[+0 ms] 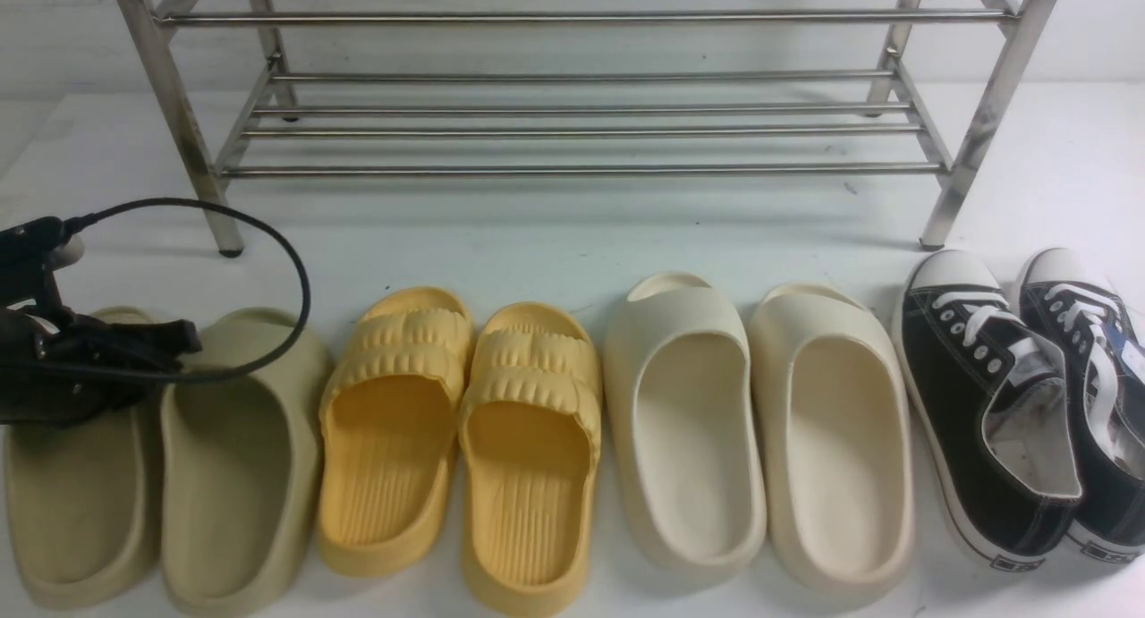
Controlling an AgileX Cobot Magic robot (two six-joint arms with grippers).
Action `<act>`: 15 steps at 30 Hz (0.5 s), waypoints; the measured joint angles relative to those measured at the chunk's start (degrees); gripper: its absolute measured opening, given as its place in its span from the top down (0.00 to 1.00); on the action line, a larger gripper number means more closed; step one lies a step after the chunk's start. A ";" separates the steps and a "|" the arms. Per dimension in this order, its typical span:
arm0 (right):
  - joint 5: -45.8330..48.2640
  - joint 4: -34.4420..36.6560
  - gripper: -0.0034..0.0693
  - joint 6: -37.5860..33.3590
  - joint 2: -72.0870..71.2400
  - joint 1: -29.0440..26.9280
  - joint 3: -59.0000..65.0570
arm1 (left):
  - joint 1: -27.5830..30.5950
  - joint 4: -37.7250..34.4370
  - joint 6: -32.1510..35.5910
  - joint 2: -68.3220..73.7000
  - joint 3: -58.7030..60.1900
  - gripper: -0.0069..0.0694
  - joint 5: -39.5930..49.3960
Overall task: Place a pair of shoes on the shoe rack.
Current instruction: Use the left arm to grab the shoe closest to it
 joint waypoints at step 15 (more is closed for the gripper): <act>0.00 0.00 0.62 0.00 0.00 0.00 0.00 | -1.37 0.59 0.58 -7.89 -0.37 0.86 8.42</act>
